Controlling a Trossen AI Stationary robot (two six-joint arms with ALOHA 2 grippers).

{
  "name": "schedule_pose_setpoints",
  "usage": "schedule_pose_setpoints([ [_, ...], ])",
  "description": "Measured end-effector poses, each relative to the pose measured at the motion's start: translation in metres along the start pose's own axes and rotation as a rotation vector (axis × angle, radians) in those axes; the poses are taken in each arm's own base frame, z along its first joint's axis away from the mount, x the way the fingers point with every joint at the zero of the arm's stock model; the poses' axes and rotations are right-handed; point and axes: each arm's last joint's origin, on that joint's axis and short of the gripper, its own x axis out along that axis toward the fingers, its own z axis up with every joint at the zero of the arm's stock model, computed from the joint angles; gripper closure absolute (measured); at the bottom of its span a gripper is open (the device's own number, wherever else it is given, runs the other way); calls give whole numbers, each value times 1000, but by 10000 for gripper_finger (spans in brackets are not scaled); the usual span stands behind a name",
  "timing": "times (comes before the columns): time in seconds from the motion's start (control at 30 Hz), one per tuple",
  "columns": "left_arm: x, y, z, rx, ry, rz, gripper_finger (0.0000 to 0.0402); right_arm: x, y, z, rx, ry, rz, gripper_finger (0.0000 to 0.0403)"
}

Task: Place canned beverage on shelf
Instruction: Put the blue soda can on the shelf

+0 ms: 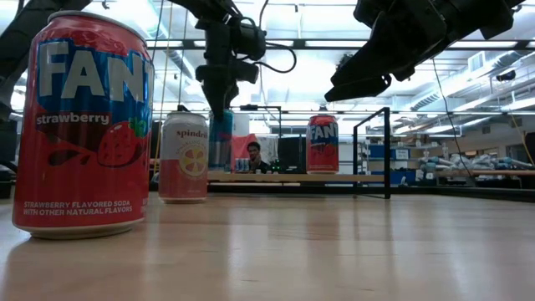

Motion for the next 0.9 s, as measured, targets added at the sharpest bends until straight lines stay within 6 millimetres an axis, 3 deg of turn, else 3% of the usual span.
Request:
schedule_pose_setpoints([
  [0.6,0,0,0,608,-2,-2,141,0,0,0,-2,0,0,41],
  [0.9,0,4,-2,688,-3,1,140,0,0,0,-7,0,0,41],
])
